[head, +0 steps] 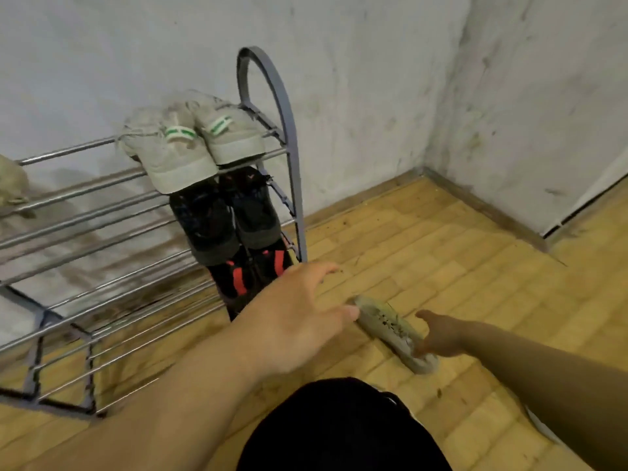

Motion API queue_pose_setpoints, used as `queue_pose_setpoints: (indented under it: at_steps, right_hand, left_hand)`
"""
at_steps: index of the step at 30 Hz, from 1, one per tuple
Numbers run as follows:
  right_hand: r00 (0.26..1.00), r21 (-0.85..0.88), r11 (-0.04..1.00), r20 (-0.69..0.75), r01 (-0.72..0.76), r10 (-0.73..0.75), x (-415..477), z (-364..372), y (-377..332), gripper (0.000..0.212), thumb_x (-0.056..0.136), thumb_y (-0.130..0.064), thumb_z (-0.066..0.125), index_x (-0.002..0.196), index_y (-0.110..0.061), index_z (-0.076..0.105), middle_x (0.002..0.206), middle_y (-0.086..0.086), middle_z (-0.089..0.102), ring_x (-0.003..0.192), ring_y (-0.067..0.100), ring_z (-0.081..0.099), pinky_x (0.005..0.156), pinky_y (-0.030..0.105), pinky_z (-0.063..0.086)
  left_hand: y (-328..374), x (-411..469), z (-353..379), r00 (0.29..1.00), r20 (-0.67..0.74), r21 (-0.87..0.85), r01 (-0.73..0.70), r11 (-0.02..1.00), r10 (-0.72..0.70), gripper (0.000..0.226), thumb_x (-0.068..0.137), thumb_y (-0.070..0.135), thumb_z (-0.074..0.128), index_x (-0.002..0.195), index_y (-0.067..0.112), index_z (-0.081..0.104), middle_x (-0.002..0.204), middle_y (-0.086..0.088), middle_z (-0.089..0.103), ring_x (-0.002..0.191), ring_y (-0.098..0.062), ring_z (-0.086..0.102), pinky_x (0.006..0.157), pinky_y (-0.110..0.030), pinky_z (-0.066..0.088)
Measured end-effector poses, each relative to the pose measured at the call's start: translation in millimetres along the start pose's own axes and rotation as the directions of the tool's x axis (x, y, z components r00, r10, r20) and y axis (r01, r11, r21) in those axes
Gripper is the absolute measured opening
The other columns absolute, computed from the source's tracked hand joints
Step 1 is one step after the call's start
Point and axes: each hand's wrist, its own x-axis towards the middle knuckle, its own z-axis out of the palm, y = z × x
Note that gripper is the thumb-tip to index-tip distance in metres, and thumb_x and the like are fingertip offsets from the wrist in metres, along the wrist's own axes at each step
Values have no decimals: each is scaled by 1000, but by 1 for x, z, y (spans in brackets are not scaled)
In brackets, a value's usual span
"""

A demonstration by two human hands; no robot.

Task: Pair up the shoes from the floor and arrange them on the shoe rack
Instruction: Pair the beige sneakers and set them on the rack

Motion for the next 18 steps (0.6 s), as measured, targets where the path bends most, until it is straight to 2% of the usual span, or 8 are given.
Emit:
queue_pose_setpoints:
  at_steps: [3, 6, 7, 10, 13, 16, 18]
  right_hand:
    - [993, 68, 997, -108, -41, 48, 45, 37, 25, 119, 81, -66, 69, 166, -23, -1, 163, 16, 29, 138, 37, 48, 104, 41, 49]
    - [974, 110, 992, -211, -55, 77, 84, 61, 39, 121, 75, -68, 69, 165, -29, -2, 161, 16, 28, 138, 40, 45, 104, 47, 50]
    - [968, 112, 992, -240, -48, 74, 94, 69, 41, 122, 74, -66, 71, 165, -30, -1, 161, 14, 28, 139, 40, 43, 105, 48, 50]
    - [948, 74, 997, -318, -2, 26, 114, 88, 41, 112, 82, -61, 72, 164, -33, 2, 158, 10, 35, 135, 37, 46, 101, 47, 51]
    - [906, 70, 998, -422, -4, 33, 120, 98, 32, 88, 92, -57, 57, 161, -38, 6, 146, 8, 49, 124, 34, 51, 90, 45, 55]
    - [900, 190, 980, -436, 66, 24, 99, 89, 10, 93, 82, -62, 60, 158, -41, 10, 141, 5, 56, 121, 34, 54, 88, 43, 56]
    - [899, 258, 944, -430, 206, -79, 63, 64, -8, 101, 76, -68, 67, 159, -40, 16, 141, 1, 56, 121, 31, 58, 90, 37, 55]
  left_hand:
    - [29, 34, 32, 996, 76, -56, -50, 997, 55, 66, 93, 59, 63, 151, 49, 35, 153, 21, 39, 138, -4, 42, 106, -25, 37]
    - [39, 48, 57, 963, 257, -28, -76, 997, 81, 64, 93, 60, 63, 148, 57, 32, 142, 31, 38, 132, 4, 42, 94, -13, 35]
    - [36, 50, 60, 957, 279, 3, -87, 996, 83, 64, 92, 60, 62, 148, 58, 31, 143, 32, 37, 131, 6, 42, 90, -10, 34]
    - [26, 56, 59, 965, 255, 77, -79, 994, 57, 66, 92, 61, 61, 149, 58, 28, 146, 32, 34, 129, 8, 41, 84, -6, 34]
    - [19, 60, 60, 972, 232, 94, -61, 994, 38, 68, 92, 59, 62, 151, 55, 28, 150, 28, 35, 132, 5, 40, 97, -16, 34]
    - [16, 60, 59, 981, 191, 75, -40, 996, 25, 69, 91, 56, 65, 151, 52, 31, 149, 25, 37, 128, 4, 44, 91, -13, 34]
    - [16, 60, 57, 986, 163, 86, -33, 996, 19, 72, 91, 57, 67, 153, 50, 30, 148, 22, 38, 122, 4, 44, 87, -11, 35]
